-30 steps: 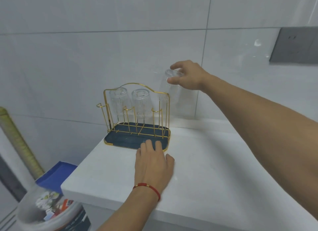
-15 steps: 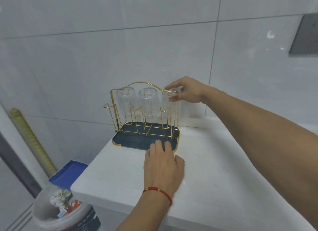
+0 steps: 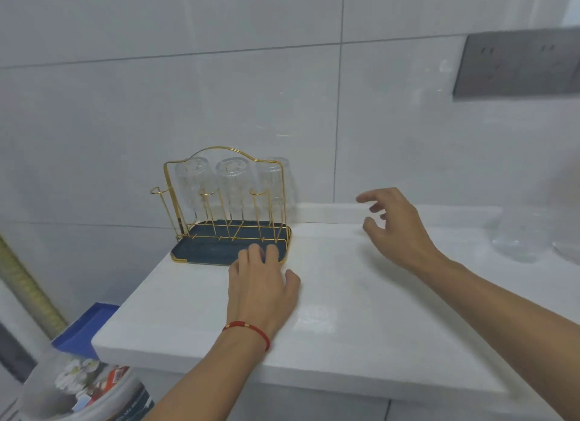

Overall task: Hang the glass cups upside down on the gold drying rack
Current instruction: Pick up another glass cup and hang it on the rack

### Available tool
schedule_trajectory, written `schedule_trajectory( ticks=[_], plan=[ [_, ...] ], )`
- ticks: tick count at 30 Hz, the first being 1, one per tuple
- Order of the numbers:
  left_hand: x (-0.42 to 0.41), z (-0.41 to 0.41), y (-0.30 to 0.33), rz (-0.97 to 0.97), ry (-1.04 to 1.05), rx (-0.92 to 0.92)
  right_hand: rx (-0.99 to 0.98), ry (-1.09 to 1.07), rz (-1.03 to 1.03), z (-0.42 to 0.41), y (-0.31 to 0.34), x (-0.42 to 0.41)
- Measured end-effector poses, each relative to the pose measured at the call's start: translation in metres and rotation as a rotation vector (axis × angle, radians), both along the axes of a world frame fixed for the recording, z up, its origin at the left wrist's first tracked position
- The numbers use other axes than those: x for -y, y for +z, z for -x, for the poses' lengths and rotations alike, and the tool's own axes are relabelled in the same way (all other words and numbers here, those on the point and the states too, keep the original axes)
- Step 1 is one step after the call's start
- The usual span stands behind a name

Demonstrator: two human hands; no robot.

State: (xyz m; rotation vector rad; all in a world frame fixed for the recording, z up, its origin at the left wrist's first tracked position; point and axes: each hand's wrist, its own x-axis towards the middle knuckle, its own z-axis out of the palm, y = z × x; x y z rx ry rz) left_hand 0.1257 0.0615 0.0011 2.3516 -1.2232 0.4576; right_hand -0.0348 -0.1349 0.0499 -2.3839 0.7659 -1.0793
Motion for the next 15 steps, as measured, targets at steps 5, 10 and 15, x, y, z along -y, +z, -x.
schedule_trajectory(
  ticks=[5, 10, 15],
  plan=[
    [0.021, 0.028, 0.008, 0.176, -0.2, -0.178, 0.103, -0.389, 0.039, 0.084, -0.019, 0.016],
    [0.088, 0.123, 0.016, 0.135, -0.472, -0.042, 0.186, -0.727, 0.1, 0.142, -0.025, 0.028],
    [0.12, 0.157, 0.008, 0.049, -0.559, 0.029, 0.334, -0.835, -0.153, 0.155, -0.037, 0.041]
  ],
)
